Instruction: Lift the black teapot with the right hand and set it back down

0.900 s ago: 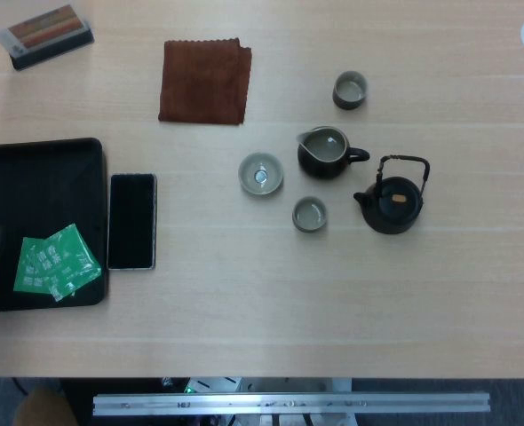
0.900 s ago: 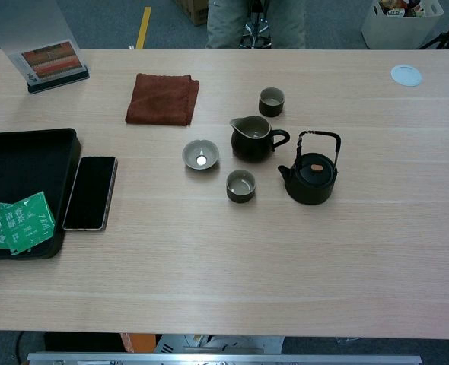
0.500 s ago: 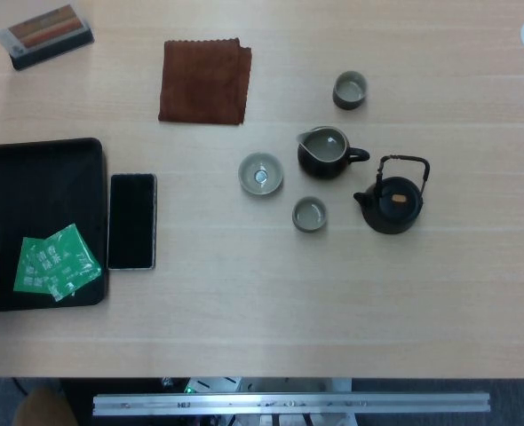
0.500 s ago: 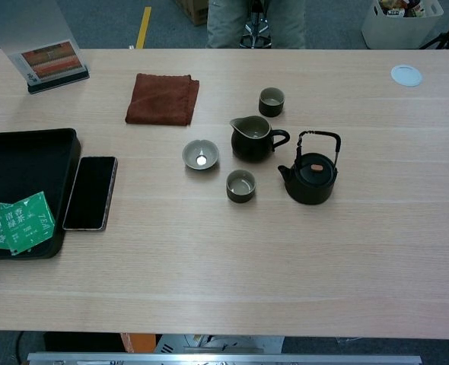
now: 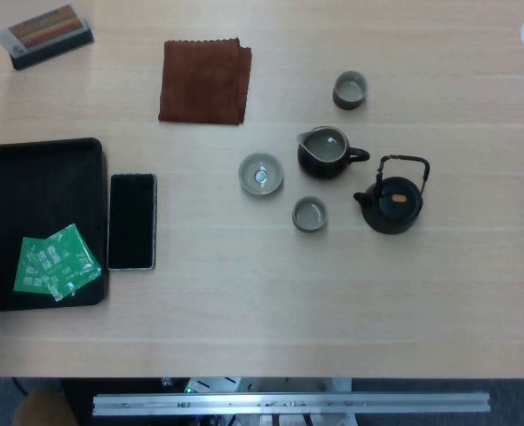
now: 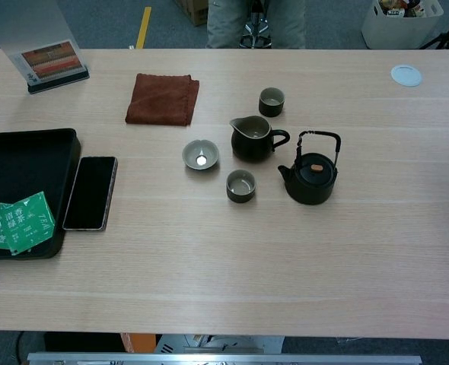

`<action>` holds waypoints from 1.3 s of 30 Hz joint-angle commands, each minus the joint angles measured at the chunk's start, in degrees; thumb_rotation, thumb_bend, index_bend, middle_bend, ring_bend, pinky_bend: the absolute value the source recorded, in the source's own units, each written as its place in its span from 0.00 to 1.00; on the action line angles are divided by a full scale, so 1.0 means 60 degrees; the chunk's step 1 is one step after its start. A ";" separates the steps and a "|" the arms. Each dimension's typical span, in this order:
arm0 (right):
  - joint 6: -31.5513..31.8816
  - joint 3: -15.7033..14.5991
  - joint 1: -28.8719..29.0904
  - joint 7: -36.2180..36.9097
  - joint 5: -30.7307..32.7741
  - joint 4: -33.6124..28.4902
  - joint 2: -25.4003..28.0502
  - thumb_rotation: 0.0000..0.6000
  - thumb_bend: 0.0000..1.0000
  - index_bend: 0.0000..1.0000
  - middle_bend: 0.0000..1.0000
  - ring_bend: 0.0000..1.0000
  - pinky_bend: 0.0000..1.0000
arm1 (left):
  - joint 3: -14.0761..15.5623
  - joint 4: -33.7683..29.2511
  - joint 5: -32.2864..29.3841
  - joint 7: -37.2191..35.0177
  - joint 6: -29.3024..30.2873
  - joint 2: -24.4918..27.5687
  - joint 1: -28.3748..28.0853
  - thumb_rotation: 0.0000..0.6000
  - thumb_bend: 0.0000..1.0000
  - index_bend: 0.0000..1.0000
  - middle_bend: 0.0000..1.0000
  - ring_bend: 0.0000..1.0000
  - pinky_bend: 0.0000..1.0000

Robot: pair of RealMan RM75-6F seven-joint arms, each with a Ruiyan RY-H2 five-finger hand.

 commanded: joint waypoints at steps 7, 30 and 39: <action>-0.1847 0.0458 0.1560 -0.0838 0.0619 -0.0457 -0.0396 0.75 0.00 0.45 0.50 0.32 0.20 | -0.0040 0.0112 -0.0134 -0.0150 -0.0035 0.0004 0.0021 0.79 0.38 0.06 0.10 0.00 0.04; -0.3971 0.0787 0.3992 -0.3184 0.3824 0.1528 -0.3200 0.62 0.00 0.42 0.43 0.30 0.20 | -0.0100 0.0420 -0.0427 -0.0420 -0.0414 -0.0049 -0.0100 0.78 0.38 0.06 0.10 0.00 0.04; -0.4186 0.0605 0.4414 -0.3279 0.4244 0.2174 -0.3774 0.62 0.00 0.42 0.43 0.30 0.20 | -0.0072 0.0474 -0.0516 -0.0464 -0.0483 -0.0087 -0.0081 0.79 0.38 0.06 0.10 0.00 0.04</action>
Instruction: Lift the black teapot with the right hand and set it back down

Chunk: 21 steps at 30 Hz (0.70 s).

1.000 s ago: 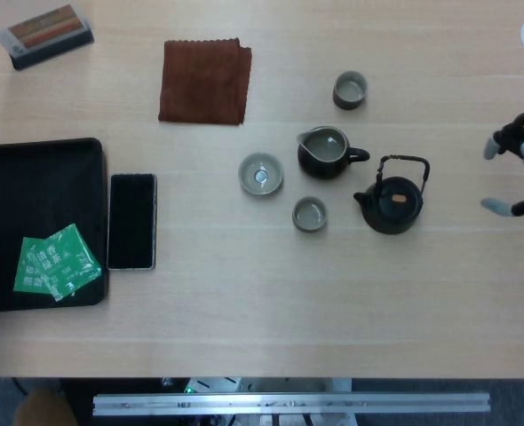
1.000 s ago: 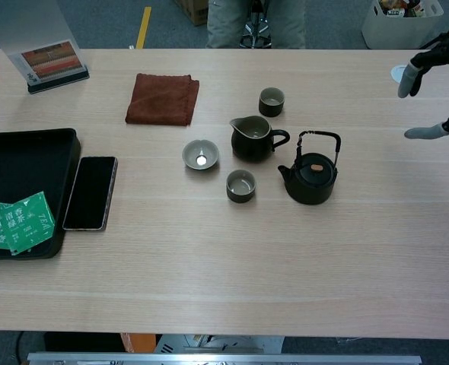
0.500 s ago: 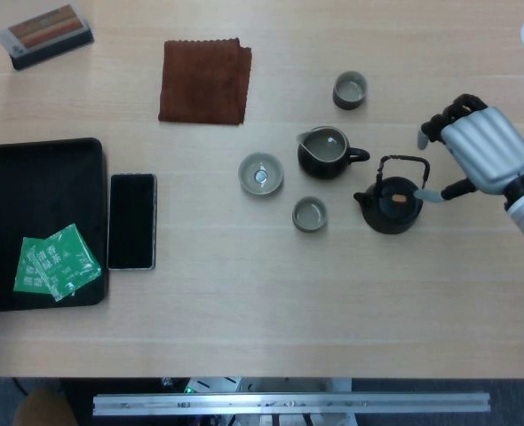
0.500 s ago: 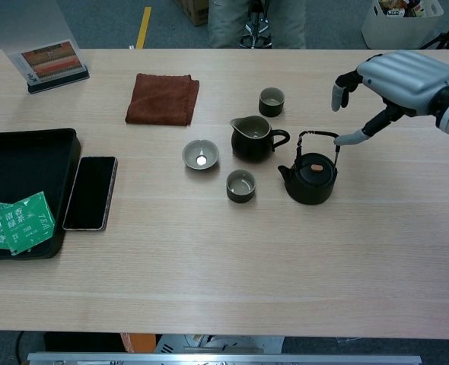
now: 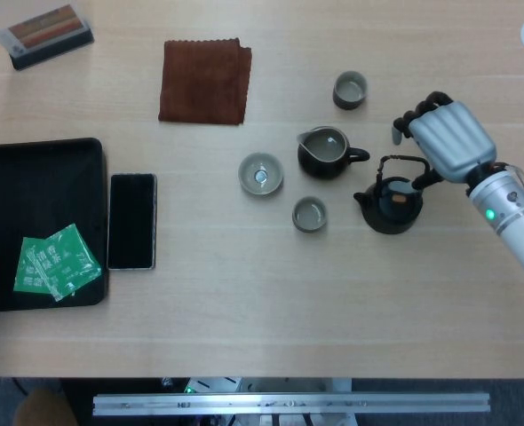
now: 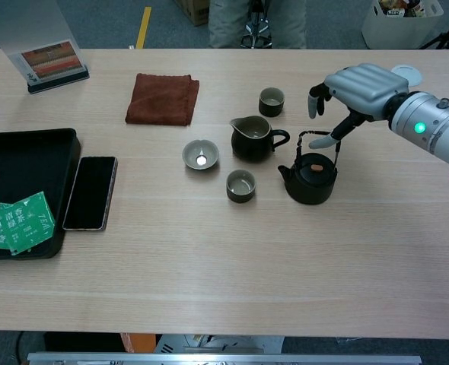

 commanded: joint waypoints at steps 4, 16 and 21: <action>-0.0153 -0.0133 0.0175 0.0077 0.0119 0.0317 -0.0242 0.62 0.00 0.42 0.43 0.30 0.20 | 0.0023 -0.0012 0.0028 0.0017 -0.0036 -0.0016 -0.0016 0.79 0.38 0.06 0.10 0.00 0.04; -0.0478 -0.0421 0.0447 0.0278 0.0420 0.0816 -0.0588 0.62 0.00 0.42 0.44 0.30 0.20 | 0.0063 0.0092 -0.0035 -0.0011 -0.0087 -0.0020 0.0014 0.79 0.38 0.06 0.10 0.00 0.04; -0.0434 -0.0525 0.0451 0.0376 0.0371 0.0694 -0.0494 0.62 0.00 0.42 0.45 0.30 0.20 | 0.0056 0.0130 -0.0043 -0.0058 -0.0070 -0.0042 0.0025 0.79 0.38 0.06 0.10 0.00 0.04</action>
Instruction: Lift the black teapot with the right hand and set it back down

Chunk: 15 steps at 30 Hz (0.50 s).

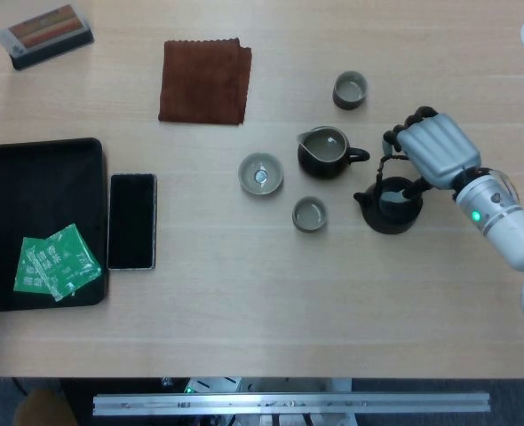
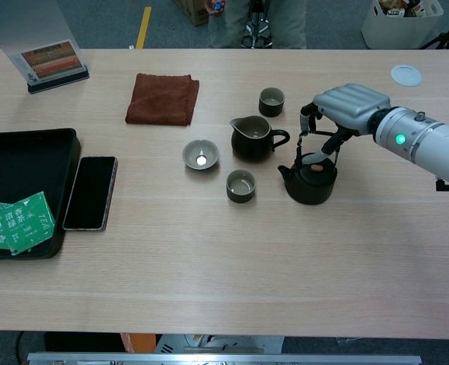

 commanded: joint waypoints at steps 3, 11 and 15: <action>0.0011 -0.0107 -0.0010 0.0111 -0.0047 -0.0217 0.0169 0.62 0.00 0.42 0.46 0.30 0.20 | -0.0011 0.0041 -0.0009 -0.0025 0.0007 -0.0024 0.0003 0.80 0.38 0.06 0.10 0.00 0.04; 0.0126 -0.0322 -0.0115 0.0331 -0.0200 -0.0798 0.0476 0.62 0.00 0.42 0.49 0.34 0.20 | -0.0020 0.0114 0.0007 -0.0112 0.0041 -0.0069 0.0018 0.79 0.38 0.07 0.10 0.00 0.04; 0.0317 -0.0334 -0.0199 0.0492 -0.0330 -0.1139 0.0664 0.64 0.00 0.44 0.50 0.36 0.20 | -0.0022 0.0153 0.0029 -0.0160 0.0082 -0.0073 0.0036 0.79 0.38 0.07 0.10 0.00 0.04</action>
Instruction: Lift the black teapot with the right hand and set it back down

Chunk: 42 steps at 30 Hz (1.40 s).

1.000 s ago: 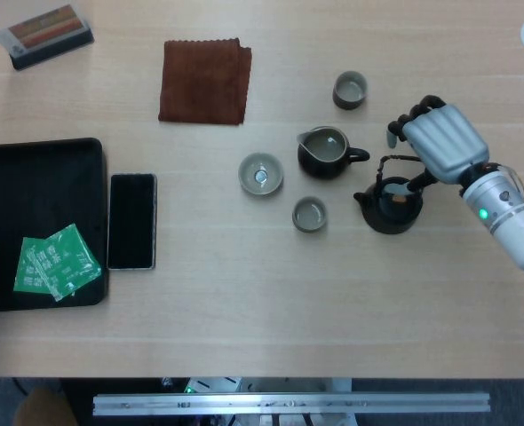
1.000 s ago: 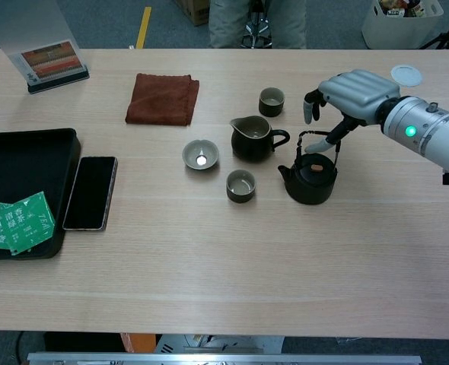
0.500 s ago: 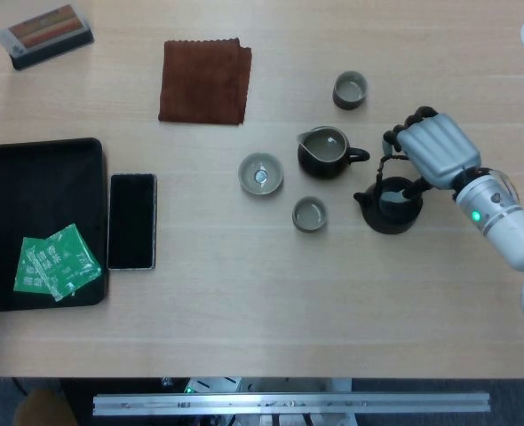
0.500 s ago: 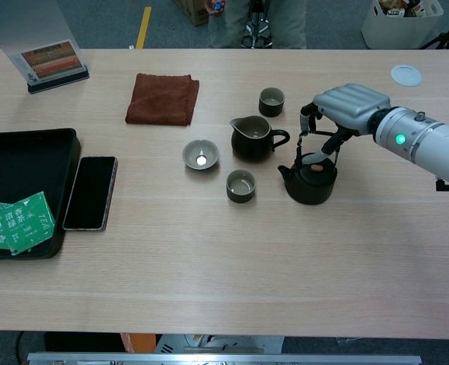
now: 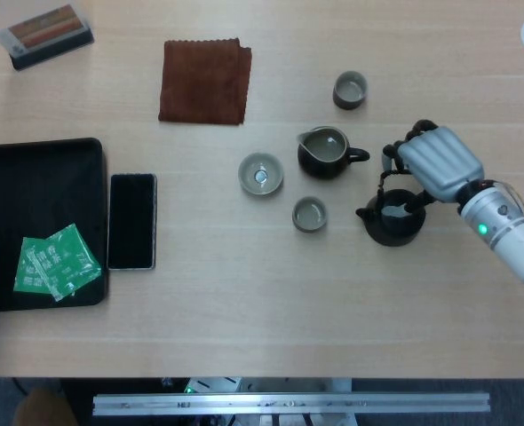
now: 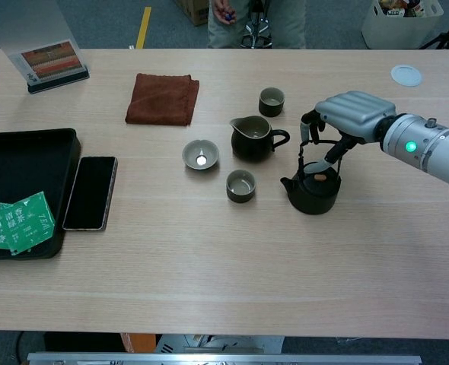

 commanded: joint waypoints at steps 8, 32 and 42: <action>0.0217 -0.0134 -0.0213 0.0471 -0.0273 -0.0911 0.0622 0.65 0.00 0.45 0.51 0.38 0.20 | -0.0008 0.0088 -0.0015 -0.0094 0.0045 -0.0031 0.0041 0.80 0.38 0.07 0.10 0.00 0.04; 0.0148 -0.0553 -0.0230 0.0231 -0.0004 -0.1477 0.0698 0.77 0.00 0.51 0.57 0.44 0.20 | 0.0014 0.0414 -0.0004 -0.0487 0.0071 -0.0106 0.0135 0.79 0.38 0.07 0.10 0.00 0.04; -0.0210 -0.0468 -0.0054 0.0589 0.0250 -0.1454 0.0718 0.87 0.01 0.65 0.67 0.62 0.20 | 0.0001 0.0373 -0.0043 -0.0418 0.0067 -0.0092 0.0148 0.79 0.38 0.08 0.11 0.00 0.04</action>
